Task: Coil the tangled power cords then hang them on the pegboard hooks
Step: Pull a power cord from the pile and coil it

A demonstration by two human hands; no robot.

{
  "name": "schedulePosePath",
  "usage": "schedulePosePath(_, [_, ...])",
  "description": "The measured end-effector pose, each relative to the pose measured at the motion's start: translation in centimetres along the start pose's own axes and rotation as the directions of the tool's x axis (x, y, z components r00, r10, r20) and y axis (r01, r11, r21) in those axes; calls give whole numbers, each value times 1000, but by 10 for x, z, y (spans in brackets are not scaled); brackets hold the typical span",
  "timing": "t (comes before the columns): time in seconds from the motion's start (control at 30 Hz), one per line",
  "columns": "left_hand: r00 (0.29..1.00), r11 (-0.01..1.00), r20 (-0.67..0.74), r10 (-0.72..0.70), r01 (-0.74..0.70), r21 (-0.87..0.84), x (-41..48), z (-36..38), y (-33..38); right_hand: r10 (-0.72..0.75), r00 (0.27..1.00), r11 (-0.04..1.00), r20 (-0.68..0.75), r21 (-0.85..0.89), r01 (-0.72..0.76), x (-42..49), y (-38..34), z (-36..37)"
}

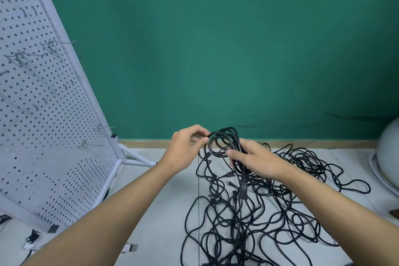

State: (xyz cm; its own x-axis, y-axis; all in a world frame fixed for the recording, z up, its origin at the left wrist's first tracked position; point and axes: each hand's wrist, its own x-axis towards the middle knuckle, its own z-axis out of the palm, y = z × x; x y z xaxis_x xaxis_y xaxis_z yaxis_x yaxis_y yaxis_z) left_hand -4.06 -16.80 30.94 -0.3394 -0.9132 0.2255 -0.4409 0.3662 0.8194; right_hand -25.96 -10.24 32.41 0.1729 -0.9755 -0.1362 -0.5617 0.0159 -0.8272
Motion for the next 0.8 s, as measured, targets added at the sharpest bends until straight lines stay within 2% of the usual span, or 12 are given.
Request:
schedulePosePath(0.1, [999, 999, 9, -47, 48, -25, 1, 3, -1, 16, 999, 1000, -49, 0, -16, 1, 4, 2])
schedulePosePath(0.3, [993, 993, -74, -91, 85, -81, 3, 7, 7, 18, 977, 1000, -211, -8, -20, 7, 9, 3])
schedulePosePath(0.43, [956, 894, -63, -286, 243, -375, 3, 15, 12, -17, 977, 997, -213, 73, 33, 7, 6, 12])
schedulePosePath(0.53, [930, 790, -33, -365, 291, -540, 3, 18, 20, -21, 983, 992, -182, 115, 43, 8, 2, 19])
schedulePosePath(0.63, [919, 745, -33, -393, 297, -598, 2, 18, 25, -5, 988, 991, -153, 133, 26, 8, -1, 20])
schedulePosePath(0.73, [920, 755, -54, -389, 284, -591, 2, 18, 25, -29, 990, 989, -136, 143, 48, 8, -3, 20])
schedulePosePath(0.8, [922, 785, -85, -377, 270, -557, 2, 19, 24, -12, 993, 975, -116, 218, 37, 7, -4, 23])
